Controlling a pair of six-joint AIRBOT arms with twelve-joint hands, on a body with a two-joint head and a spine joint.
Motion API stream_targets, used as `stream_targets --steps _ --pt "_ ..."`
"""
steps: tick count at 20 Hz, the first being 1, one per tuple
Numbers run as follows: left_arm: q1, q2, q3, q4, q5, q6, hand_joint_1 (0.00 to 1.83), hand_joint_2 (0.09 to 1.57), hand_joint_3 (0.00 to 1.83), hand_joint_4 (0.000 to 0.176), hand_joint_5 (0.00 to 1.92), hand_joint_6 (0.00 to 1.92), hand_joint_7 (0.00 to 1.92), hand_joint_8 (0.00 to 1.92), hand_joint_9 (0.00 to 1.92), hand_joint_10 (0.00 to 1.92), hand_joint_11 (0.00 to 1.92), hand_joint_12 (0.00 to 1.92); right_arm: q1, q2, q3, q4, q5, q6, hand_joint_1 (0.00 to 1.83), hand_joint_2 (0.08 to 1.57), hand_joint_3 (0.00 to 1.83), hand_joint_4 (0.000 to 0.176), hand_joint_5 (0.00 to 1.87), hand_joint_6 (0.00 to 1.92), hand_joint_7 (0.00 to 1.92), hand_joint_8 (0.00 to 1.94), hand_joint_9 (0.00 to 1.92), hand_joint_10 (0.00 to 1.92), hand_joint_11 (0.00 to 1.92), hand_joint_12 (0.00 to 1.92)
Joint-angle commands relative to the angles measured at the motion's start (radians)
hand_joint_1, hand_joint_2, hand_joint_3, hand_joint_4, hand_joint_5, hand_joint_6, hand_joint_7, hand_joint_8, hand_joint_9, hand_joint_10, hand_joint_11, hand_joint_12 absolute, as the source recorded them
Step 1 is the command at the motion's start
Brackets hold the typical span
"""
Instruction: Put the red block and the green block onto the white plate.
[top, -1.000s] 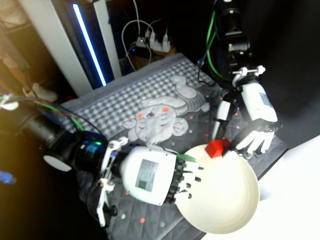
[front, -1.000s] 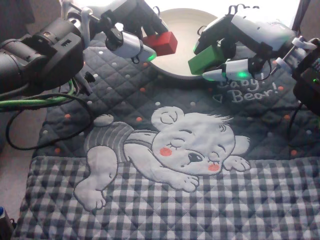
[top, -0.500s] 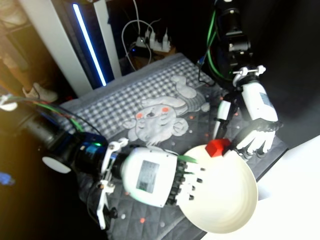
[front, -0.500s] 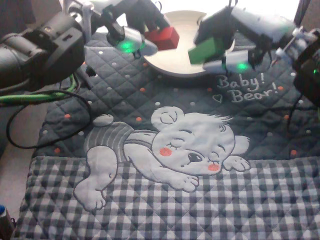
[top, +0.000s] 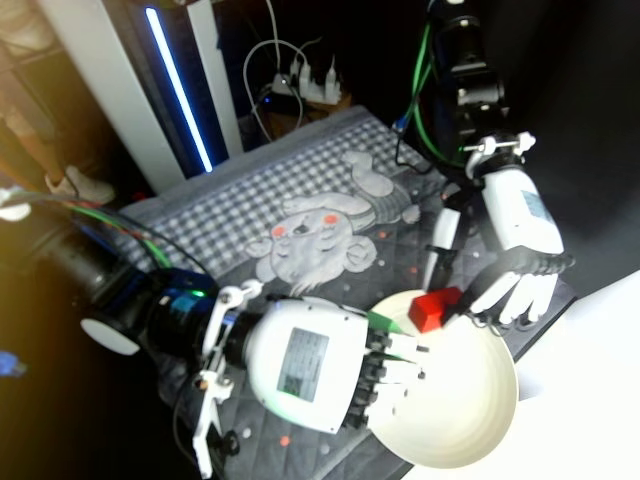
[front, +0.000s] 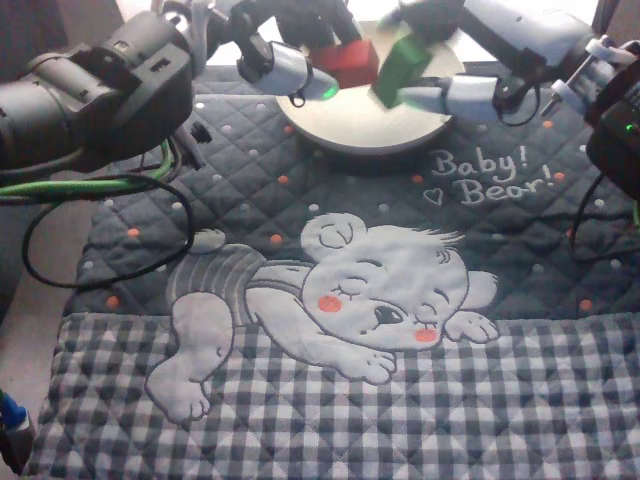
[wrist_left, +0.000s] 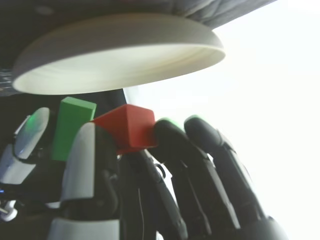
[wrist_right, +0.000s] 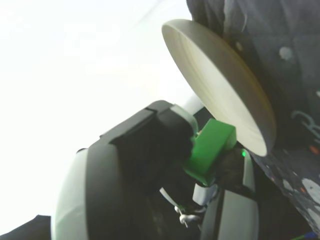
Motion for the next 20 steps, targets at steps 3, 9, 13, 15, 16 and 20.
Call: stream_targets --steps 3,9,13,15,16,20 --pt "0.010 0.029 -0.021 -0.021 -0.140 -0.008 1.10 0.95 0.00 0.000 0.44 0.00 0.50 0.00 0.49 0.05 0.12 1.16 0.012 0.014 -0.009 0.017 0.128 0.006 0.56 1.00 0.00 0.096 0.01 0.00 0.06 0.00 0.09 0.00 0.00 0.57" --pt "0.057 0.124 -0.141 -0.025 -0.221 -0.008 1.05 0.91 0.00 0.031 0.32 0.00 0.37 0.00 0.41 0.00 0.01 1.14 0.012 0.095 -0.101 0.000 0.165 0.006 0.59 1.00 0.00 0.117 0.00 0.00 0.00 0.00 0.00 0.00 0.00 0.20" --pt "0.124 0.281 -0.317 -0.028 -0.373 -0.008 1.00 0.92 0.00 0.045 0.25 0.00 0.31 0.00 0.36 0.00 0.00 1.04 0.010 0.237 -0.234 -0.014 0.297 0.005 0.56 0.99 0.00 0.158 0.00 0.00 0.01 0.00 0.01 0.00 0.00 0.18" --pt "0.177 0.374 -0.419 -0.038 -0.463 -0.008 1.05 0.92 0.00 0.041 0.27 0.00 0.31 0.00 0.33 0.00 0.00 0.86 0.006 0.308 -0.310 -0.054 0.344 0.005 0.64 1.01 0.00 0.175 0.00 0.00 0.01 0.00 0.00 0.00 0.00 0.01" --pt "0.222 0.429 -0.477 -0.047 -0.535 -0.008 1.03 0.93 0.00 0.044 0.26 0.00 0.30 0.00 0.32 0.00 0.00 0.78 -0.014 0.358 -0.365 -0.080 0.369 -0.011 0.64 1.01 0.00 0.176 0.00 0.00 0.01 0.00 0.00 0.00 0.00 0.00" --pt "0.358 0.557 -0.617 -0.066 -0.754 -0.008 0.76 1.08 0.00 0.069 0.22 0.00 0.23 0.00 0.26 0.00 0.00 0.68 -0.229 0.506 -0.509 -0.021 0.532 -0.041 0.70 1.07 0.02 0.137 0.02 0.01 0.05 0.01 0.05 0.01 0.00 0.00"
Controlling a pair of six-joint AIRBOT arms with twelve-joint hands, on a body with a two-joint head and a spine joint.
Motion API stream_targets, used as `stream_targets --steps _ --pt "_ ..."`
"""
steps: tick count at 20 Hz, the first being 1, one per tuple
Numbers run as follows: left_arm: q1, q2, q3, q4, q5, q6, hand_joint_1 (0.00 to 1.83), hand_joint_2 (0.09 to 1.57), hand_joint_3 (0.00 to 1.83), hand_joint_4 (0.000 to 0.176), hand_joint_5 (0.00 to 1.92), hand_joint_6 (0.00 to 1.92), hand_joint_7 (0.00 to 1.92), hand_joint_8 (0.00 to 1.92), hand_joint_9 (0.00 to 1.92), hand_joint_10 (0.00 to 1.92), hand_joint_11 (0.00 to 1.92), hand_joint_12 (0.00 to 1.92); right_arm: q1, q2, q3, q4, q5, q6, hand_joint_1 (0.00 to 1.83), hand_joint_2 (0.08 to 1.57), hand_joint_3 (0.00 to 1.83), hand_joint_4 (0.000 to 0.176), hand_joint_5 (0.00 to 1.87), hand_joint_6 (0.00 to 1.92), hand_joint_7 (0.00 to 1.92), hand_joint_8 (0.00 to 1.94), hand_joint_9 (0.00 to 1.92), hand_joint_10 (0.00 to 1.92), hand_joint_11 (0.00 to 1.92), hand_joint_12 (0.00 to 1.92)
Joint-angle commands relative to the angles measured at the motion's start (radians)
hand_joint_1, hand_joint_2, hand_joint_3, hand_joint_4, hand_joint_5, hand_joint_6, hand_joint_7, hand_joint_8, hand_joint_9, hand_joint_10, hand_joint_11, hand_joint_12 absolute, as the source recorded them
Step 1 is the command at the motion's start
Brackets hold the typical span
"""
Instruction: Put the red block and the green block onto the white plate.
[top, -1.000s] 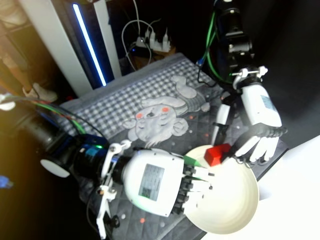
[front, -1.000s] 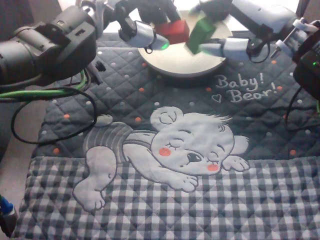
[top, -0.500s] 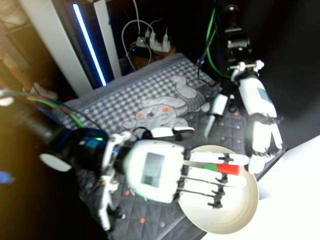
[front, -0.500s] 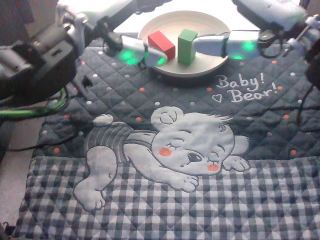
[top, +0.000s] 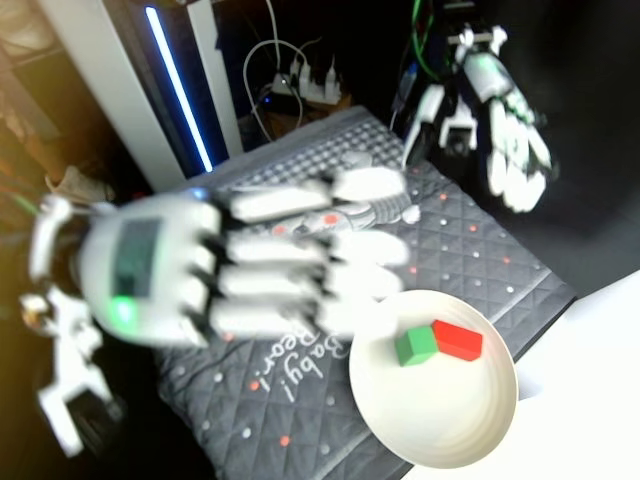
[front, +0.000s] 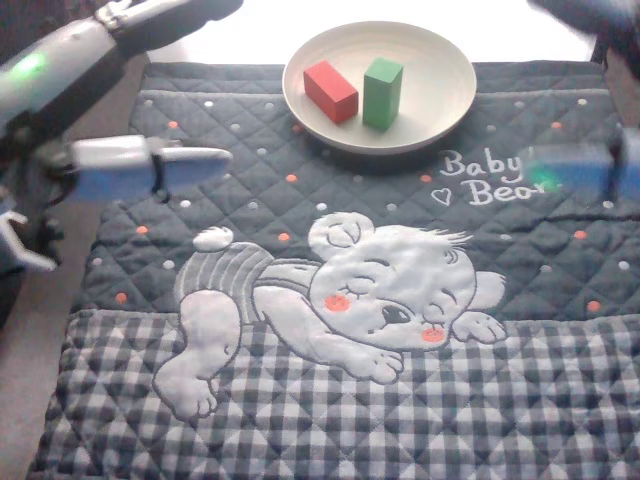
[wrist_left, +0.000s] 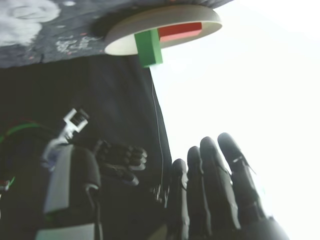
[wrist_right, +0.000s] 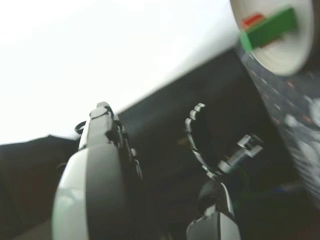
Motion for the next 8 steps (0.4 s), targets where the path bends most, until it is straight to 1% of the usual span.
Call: stream_targets --steps 1,2,3,4,5,6,7,8 --pt "0.022 0.036 -0.025 -0.018 -0.232 -0.007 0.69 1.12 0.02 0.067 0.19 0.00 0.22 0.00 0.24 0.00 0.00 0.68 -0.042 0.047 -0.023 0.099 0.209 -0.002 0.70 1.03 0.00 0.142 0.02 0.00 0.08 0.01 0.06 0.01 0.00 0.00" --pt "0.058 0.061 -0.054 -0.025 -0.270 -0.007 0.63 1.14 0.01 0.046 0.15 0.00 0.19 0.00 0.22 0.00 0.00 0.64 -0.085 0.060 -0.046 0.120 0.248 -0.002 0.68 1.03 0.00 0.123 0.02 0.00 0.09 0.02 0.08 0.02 0.00 0.00" --pt "0.120 0.094 -0.096 -0.045 -0.342 -0.004 0.59 1.13 0.00 0.075 0.17 0.00 0.20 0.00 0.21 0.00 0.00 0.60 -0.178 0.074 -0.085 0.166 0.327 -0.002 0.73 1.02 0.00 0.133 0.02 0.00 0.10 0.02 0.09 0.02 0.00 0.00" --pt "0.172 0.109 -0.123 -0.067 -0.397 -0.002 0.59 1.12 0.00 0.103 0.17 0.00 0.19 0.00 0.20 0.00 0.00 0.55 -0.244 0.079 -0.110 0.195 0.379 -0.002 0.71 1.02 0.00 0.137 0.01 0.00 0.11 0.02 0.09 0.02 0.00 0.00" --pt "0.211 0.118 -0.143 -0.083 -0.443 -0.002 0.61 1.15 0.00 0.090 0.18 0.00 0.16 0.00 0.19 0.00 0.01 0.48 -0.306 0.081 -0.133 0.230 0.434 -0.002 0.61 1.00 0.00 0.147 0.00 0.00 0.12 0.02 0.09 0.01 0.00 0.00" --pt "0.243 0.123 -0.161 -0.096 -0.482 -0.001 0.59 1.18 0.00 0.072 0.16 0.00 0.13 0.00 0.21 0.00 0.10 0.41 -0.362 0.081 -0.156 0.269 0.488 -0.002 0.57 0.96 0.00 0.156 0.00 0.00 0.11 0.01 0.08 0.01 0.00 0.00" --pt "0.272 0.126 -0.179 -0.109 -0.522 0.000 0.60 1.13 0.00 0.076 0.14 0.00 0.11 0.00 0.20 0.00 0.14 0.32 -0.413 0.081 -0.177 0.308 0.544 -0.002 0.58 0.98 0.00 0.160 0.00 0.00 0.09 0.00 0.09 0.01 0.03 0.01" --pt "0.297 0.127 -0.195 -0.124 -0.562 0.001 0.58 1.15 0.00 0.060 0.13 0.00 0.07 0.00 0.15 0.00 0.12 0.24 -0.452 0.080 -0.196 0.346 0.552 -0.002 0.57 1.00 0.00 0.151 0.00 0.00 0.08 0.00 0.08 0.01 0.02 0.01"
